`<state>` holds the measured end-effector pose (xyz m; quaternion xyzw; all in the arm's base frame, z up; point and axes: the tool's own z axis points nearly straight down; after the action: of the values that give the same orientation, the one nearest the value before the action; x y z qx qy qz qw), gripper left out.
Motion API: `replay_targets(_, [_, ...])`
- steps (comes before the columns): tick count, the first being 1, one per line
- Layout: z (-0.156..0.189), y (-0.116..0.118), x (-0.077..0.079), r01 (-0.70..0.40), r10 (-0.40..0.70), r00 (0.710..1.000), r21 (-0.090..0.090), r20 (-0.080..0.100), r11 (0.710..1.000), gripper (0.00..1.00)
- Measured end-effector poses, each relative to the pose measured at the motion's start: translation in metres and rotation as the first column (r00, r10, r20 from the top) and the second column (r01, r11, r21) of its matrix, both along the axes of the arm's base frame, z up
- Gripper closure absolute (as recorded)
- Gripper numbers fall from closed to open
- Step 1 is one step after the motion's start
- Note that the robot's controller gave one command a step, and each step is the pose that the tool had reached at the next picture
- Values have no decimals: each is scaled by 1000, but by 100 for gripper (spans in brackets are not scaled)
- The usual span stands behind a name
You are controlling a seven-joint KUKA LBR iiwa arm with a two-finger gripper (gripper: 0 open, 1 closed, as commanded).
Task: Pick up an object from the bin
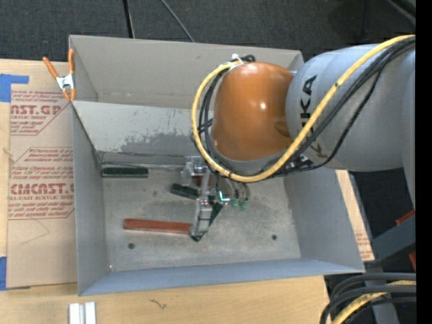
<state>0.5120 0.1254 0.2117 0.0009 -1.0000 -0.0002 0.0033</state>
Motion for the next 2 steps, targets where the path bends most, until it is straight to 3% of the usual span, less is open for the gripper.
replay_targets(1, [-146,31,-26,105,-105,994,-1,1,994,0])
replay_targets(2, [-112,24,-21,250,-250,968,0,7,968,0])
